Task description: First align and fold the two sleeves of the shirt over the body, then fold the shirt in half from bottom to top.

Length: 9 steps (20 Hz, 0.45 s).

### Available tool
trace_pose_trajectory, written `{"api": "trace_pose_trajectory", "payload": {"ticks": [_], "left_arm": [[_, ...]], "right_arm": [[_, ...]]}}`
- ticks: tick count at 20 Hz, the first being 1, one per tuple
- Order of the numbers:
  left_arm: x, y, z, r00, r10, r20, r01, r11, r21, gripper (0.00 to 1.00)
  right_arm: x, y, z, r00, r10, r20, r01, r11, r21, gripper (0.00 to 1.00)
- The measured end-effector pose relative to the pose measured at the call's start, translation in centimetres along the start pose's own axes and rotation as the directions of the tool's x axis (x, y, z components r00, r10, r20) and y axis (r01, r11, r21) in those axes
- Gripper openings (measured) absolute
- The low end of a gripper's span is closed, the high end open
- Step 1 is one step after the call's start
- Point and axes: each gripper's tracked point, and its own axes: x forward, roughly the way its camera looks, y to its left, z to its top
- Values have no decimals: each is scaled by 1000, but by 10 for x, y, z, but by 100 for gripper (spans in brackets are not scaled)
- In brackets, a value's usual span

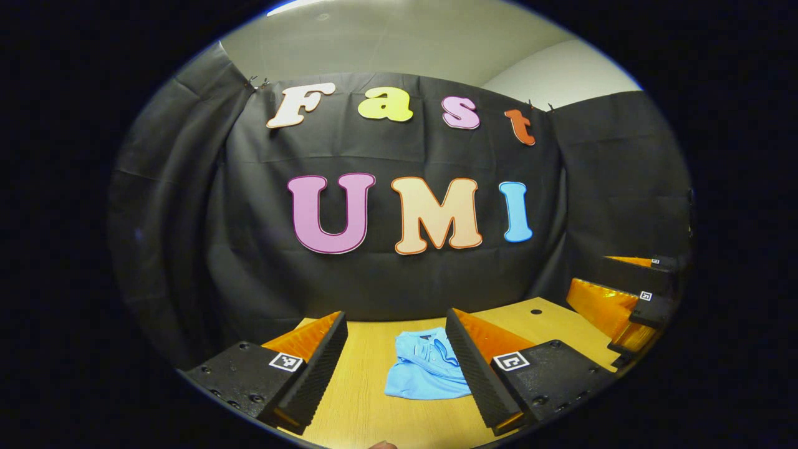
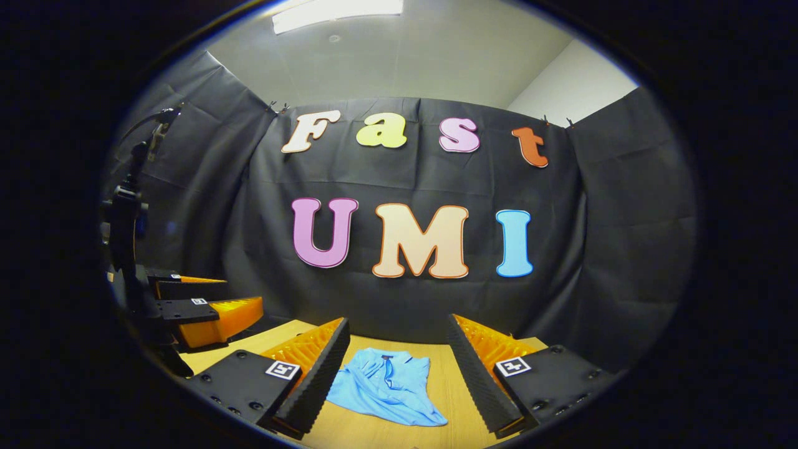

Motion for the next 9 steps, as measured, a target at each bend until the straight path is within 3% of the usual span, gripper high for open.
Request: {"api": "trace_pose_trajectory", "payload": {"ticks": [4, 9], "left_arm": [[-6, 7, 19, 1000, 1, 27, -1, 1000, -3, 94], [-5, 2, 40, 997, -5, 76, 5, 1000, 4, 94]], "right_arm": [[-8, 0, 27, 998, -11, 55, 12, 1000, -28, 98], [-16, -7, 31, 998, -23, 55, 24, 1000, -18, 98]]}}
